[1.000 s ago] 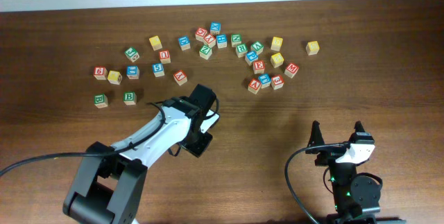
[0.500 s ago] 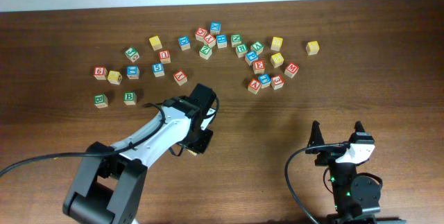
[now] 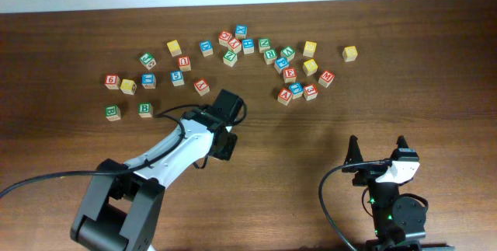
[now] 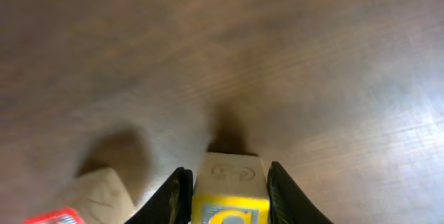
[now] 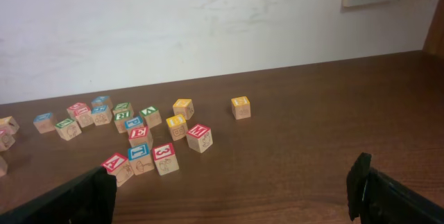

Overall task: Spell out ICRA
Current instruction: 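Lower the 'C' block right of the 'I' block and open the left gripper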

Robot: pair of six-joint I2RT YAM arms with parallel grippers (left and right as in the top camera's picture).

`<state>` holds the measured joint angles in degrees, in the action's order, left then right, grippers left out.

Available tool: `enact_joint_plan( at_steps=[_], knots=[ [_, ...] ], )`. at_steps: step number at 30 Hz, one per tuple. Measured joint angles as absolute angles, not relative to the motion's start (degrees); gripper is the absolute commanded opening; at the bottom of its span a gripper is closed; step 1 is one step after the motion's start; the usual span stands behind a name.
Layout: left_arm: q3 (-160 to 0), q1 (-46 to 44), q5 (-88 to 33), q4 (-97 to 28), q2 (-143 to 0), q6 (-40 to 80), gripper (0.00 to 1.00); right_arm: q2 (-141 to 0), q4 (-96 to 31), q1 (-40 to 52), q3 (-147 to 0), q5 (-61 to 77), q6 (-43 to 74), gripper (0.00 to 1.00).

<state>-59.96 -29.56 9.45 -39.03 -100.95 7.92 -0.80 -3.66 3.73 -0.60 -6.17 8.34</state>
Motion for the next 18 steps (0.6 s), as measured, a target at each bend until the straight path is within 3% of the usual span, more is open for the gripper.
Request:
enact_joint_plan(
  at_steps=[6, 11, 18],
  knots=[
    [-60.0, -29.2, 13.1, -34.5, -100.9, 11.9, 0.33, -0.8, -3.7, 3.7, -0.6, -6.2, 8.4, 0.98],
    [-60.0, -26.6, 13.8, -34.3, -100.9, 14.5, 0.48, -0.8, -3.7, 3.7, -0.6, -6.2, 8.3, 0.98],
    [-60.0, -25.6, 7.1, -35.6, -100.9, 15.0, 0.52, -0.8, -3.7, 3.7, -0.6, -6.2, 8.3, 0.98]
  ],
)
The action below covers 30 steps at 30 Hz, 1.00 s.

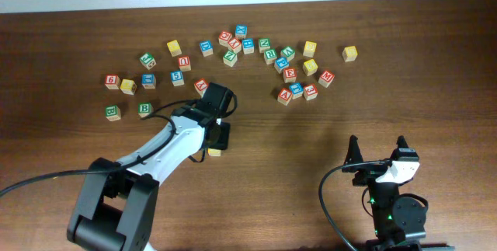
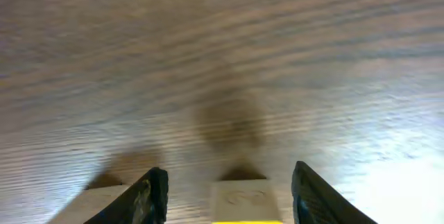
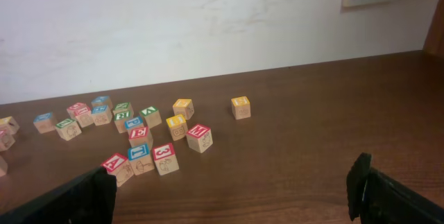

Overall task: Spell out ICRA
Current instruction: 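Lower the 'C' block right of the 'I' block and open the left gripper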

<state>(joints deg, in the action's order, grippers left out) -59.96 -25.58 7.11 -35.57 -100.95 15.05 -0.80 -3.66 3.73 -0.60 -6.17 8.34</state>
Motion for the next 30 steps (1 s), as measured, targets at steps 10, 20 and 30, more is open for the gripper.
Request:
enact_joint_plan(
  at_steps=[10, 20, 30],
  knots=[
    [-60.0, -25.6, 1.6, -40.1, -100.9, 15.3, 0.39, -0.8, -3.7, 3.7, -0.6, -6.2, 8.3, 0.98],
    [-60.0, -25.6, 2.1, -42.0, -100.9, 15.7, 0.23, -0.8, -3.7, 3.7, -0.6, -6.2, 8.3, 0.98],
    [-60.0, -25.6, 8.5, -42.2, -100.9, 19.6, 0.27, -0.8, -3.7, 3.7, -0.6, -6.2, 8.3, 0.98]
  ],
)
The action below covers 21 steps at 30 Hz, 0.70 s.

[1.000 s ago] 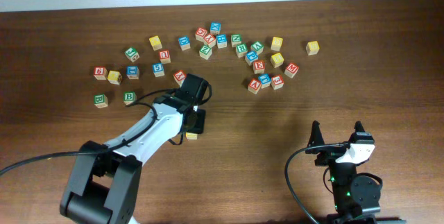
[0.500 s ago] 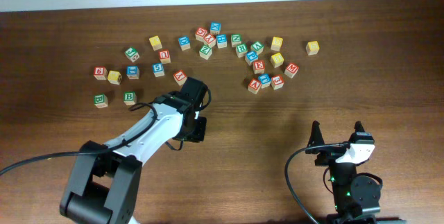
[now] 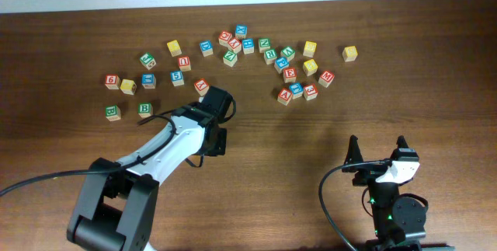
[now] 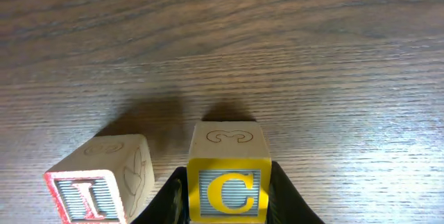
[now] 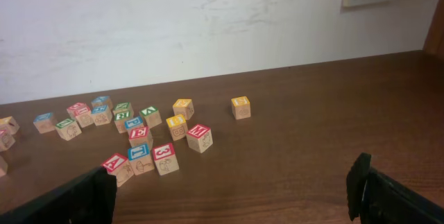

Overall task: Spell out ICRA
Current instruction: 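Lower the 'C' block right of the 'I' block and open the left gripper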

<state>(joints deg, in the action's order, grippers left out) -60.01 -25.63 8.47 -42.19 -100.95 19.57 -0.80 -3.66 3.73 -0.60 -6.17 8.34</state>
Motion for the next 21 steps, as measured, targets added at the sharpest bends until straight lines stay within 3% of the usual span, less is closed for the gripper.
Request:
enact_joint_plan(
  at_steps=[3, 5, 16, 19, 20, 21],
  knots=[
    [-60.0, -25.6, 9.0, -42.4, -100.9, 20.9, 0.44, -0.8, -3.7, 3.7, -0.6, -6.2, 8.3, 0.98],
    [-60.0, -25.6, 9.3, -42.5, -100.9, 21.9, 0.49, -0.8, -3.7, 3.7, -0.6, -6.2, 8.3, 0.98],
    [-62.2, -25.6, 9.7, -37.6, -100.9, 22.2, 0.50, -0.8, -3.7, 3.7, -0.6, -6.2, 8.4, 0.98],
    [-63.4, -25.6, 9.7, -36.8, -100.9, 22.2, 0.46, -0.8, -3.7, 3.7, -0.6, -6.2, 8.4, 0.98],
    [-63.7, -25.6, 9.7, -36.8, -100.9, 22.2, 0.36, -0.8, -3.7, 3.7, -0.6, -6.2, 8.4, 0.98],
    [-64.0, -25.6, 9.7, -36.8, -100.9, 22.2, 0.20, -0.8, -3.7, 3.7, -0.6, -6.2, 8.3, 0.98]
  ],
)
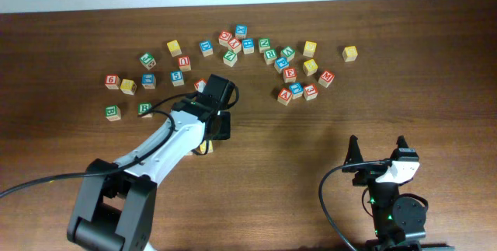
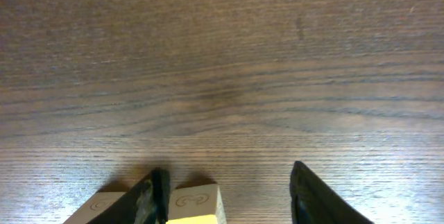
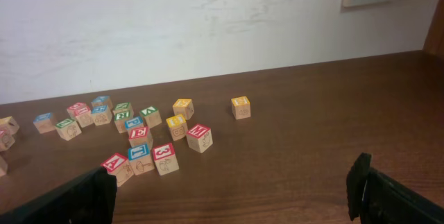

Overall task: Spell out ICRA
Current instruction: 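Lower the 'C' block right of the 'I' block and open the left gripper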

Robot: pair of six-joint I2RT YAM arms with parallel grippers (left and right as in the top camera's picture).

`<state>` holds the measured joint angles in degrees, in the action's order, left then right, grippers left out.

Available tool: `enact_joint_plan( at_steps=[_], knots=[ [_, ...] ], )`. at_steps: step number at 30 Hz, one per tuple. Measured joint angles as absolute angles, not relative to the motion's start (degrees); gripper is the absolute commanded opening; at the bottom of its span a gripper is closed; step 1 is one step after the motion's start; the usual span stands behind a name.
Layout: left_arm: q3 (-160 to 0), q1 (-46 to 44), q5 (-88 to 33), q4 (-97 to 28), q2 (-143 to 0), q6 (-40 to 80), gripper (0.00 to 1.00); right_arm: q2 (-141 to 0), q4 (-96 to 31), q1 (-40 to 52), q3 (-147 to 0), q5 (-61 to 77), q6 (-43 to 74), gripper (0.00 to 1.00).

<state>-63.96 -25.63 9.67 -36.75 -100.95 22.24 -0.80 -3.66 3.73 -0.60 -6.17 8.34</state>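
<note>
The yellow C block (image 2: 196,208) rests on the wooden table between the fingers of my left gripper (image 2: 231,203), which stands open, and it lies close to the left finger (image 2: 155,195). Just left of that finger a second wooden block (image 2: 109,209) shows only its top edge. In the overhead view the C block (image 1: 205,148) peeks out beside the left arm. My right gripper (image 3: 232,200) is open and holds nothing, low near the front right of the table (image 1: 435,127). A red A block (image 3: 116,166) lies among the loose blocks ahead of it.
Several loose letter blocks (image 1: 233,45) are scattered along the far half of the table, with a cluster at right (image 1: 299,80) and a lone yellow block (image 1: 350,53) beyond it. A white wall (image 3: 208,23) rises behind the table.
My left gripper was shut on the C block beside the red I block. Now its jaws are open, the C block sits on the table, and the gripper has moved slightly towards the far side.
My left gripper first held the yellow C block low over the table near another block. Then it was open with the block lying below it. Then it was shut on the C again, close beside the I block. Now it is open. The right arm has stayed still.
</note>
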Motion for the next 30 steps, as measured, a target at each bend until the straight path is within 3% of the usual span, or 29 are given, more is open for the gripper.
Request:
enact_joint_plan(
  at_steps=[1, 3, 10, 30],
  knots=[
    [-64.0, -25.6, 9.2, -36.8, -100.9, 22.6, 0.09, -0.8, -3.7, 3.7, -0.6, -6.2, 8.3, 0.98],
    [-64.1, -25.6, 6.6, -36.9, -100.9, 22.6, 0.00, -0.8, -3.7, 3.7, -0.6, -6.2, 8.3, 0.98],
    [-63.9, -25.9, -2.5, -36.6, -100.9, 22.9, 0.00, -0.8, -3.7, 3.7, -0.6, -6.2, 8.3, 0.98],
    [-61.7, -26.6, 6.8, -41.1, -100.9, 29.2, 0.00, -0.8, -3.7, 3.7, -0.6, -6.2, 8.3, 0.98]
  ],
)
